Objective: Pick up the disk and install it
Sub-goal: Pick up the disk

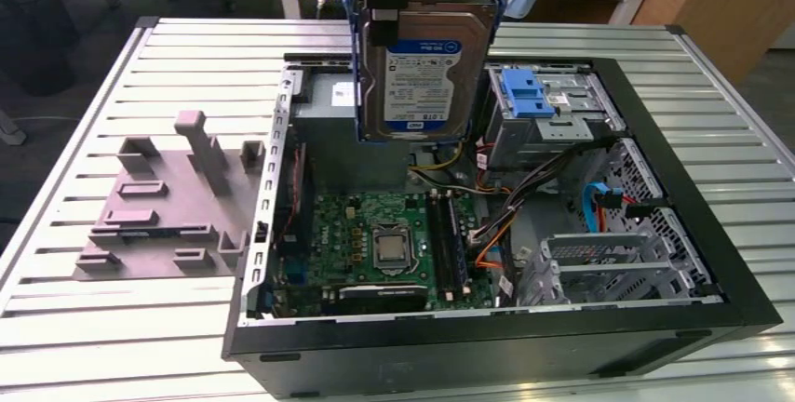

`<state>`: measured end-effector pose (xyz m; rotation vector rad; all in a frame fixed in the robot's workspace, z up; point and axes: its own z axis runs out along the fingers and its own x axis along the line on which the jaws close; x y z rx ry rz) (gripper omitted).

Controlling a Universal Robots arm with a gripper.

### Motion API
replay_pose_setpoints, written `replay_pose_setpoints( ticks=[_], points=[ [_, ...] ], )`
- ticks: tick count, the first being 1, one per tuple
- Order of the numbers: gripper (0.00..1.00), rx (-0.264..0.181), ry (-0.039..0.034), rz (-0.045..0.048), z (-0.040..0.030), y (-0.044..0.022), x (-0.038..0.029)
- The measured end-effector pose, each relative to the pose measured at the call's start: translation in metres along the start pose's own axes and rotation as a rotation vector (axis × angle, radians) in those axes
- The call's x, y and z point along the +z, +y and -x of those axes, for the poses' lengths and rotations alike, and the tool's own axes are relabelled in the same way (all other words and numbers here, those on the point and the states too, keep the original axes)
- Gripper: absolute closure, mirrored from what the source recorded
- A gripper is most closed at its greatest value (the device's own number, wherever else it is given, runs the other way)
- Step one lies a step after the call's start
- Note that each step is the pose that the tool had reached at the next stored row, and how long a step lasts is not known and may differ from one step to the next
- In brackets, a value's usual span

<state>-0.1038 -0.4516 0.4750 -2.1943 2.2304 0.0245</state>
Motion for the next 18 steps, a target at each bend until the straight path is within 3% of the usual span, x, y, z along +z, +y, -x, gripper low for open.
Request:
replay_pose_setpoints(
  ticks=[18],
  points=[
    [0.63,0.0,0.0,0.0,0.0003,-0.0205,0.0]
  ],
)
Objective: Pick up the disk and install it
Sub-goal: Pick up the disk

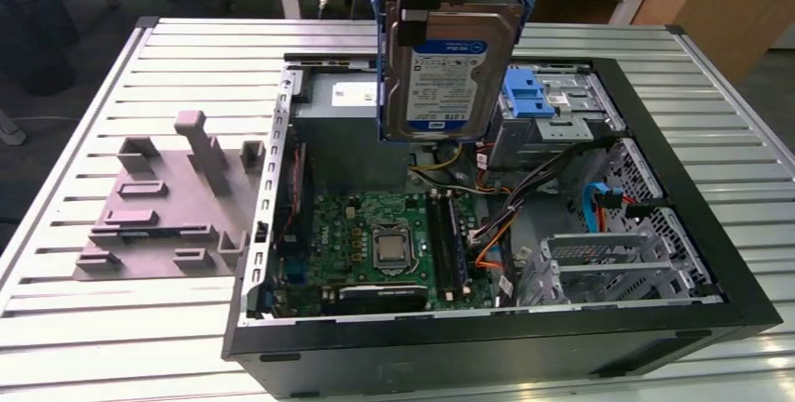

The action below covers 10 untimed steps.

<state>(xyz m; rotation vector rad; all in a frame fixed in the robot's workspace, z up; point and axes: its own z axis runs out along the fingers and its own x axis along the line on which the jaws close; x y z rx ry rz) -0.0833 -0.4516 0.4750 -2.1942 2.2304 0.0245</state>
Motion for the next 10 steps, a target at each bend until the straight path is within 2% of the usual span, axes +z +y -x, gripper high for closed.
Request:
replay_pose_setpoints(
  ticks=[7,10],
  points=[
    [0.63,0.0,-0.0001,-0.0001,0.0001,-0.0071,0.0],
    [0.63,0.0,0.0,0.0,0.0001,-0.0077,0.0]
  ],
)
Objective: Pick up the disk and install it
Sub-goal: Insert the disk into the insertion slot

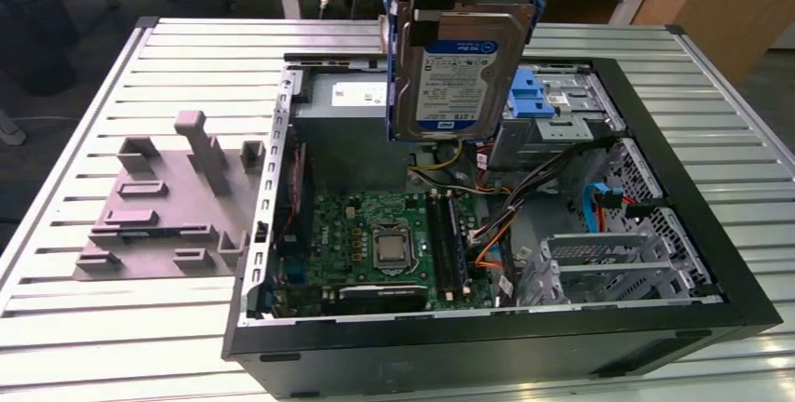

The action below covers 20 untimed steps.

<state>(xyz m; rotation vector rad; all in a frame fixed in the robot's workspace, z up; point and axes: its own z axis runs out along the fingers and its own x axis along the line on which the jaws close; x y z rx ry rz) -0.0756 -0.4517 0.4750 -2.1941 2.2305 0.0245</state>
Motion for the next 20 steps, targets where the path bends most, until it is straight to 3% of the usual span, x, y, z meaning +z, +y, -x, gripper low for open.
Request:
replay_pose_setpoints(
  ticks=[11,20],
  points=[
    [0.63,0.0,0.0,0.0,-0.0013,-0.0018,0.0],
    [0.63,0.0,0.0005,0.0,-0.0101,-0.0019,-0.0002]
  ],
)
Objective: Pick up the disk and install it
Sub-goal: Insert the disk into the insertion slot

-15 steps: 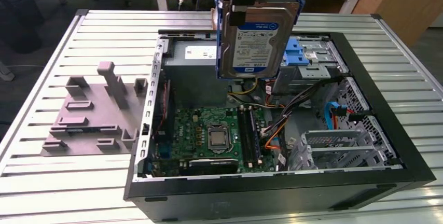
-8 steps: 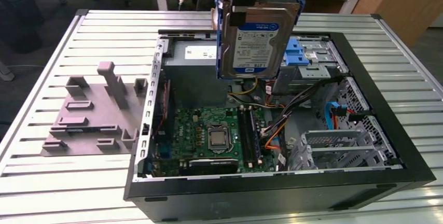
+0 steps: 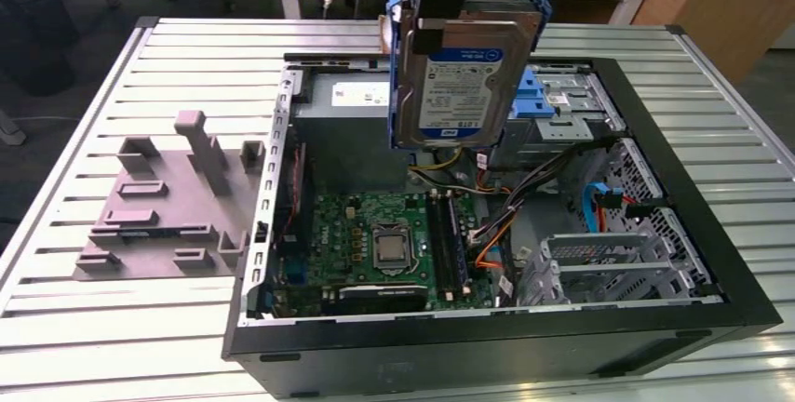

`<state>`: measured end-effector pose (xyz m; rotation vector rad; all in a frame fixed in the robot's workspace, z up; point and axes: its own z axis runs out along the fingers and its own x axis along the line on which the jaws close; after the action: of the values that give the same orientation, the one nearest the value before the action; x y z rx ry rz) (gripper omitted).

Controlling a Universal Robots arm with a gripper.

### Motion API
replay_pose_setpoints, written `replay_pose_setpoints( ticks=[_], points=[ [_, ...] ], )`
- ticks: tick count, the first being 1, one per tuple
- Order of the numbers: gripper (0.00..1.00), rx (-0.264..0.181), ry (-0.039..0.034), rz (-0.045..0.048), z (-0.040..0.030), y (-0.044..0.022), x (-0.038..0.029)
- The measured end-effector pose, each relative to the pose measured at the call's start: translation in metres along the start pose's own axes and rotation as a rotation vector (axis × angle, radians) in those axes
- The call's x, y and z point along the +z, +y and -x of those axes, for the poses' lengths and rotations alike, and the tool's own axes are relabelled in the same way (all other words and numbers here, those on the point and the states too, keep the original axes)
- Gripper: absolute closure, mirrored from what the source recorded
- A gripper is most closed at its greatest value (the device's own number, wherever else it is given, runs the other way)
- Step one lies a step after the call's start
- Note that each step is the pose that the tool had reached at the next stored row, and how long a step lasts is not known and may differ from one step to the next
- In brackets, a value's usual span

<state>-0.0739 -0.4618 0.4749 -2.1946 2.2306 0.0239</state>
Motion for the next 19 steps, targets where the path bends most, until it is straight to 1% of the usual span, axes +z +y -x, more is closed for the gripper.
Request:
replay_pose_setpoints(
  ticks=[6,8,14,19],
  points=[
    [0.63,0.0,0.0004,0.0001,-0.0067,-0.0001,-0.0002],
    [0.63,0.0,0.0002,0.0,-0.0102,-0.0002,-0.0002],
    [0.63,0.0,0.0002,0.0008,-0.0258,-0.0007,-0.0003],
    [0.63,0.0,0.0002,0.0017,-0.0371,-0.0011,-0.0003]
  ],
)
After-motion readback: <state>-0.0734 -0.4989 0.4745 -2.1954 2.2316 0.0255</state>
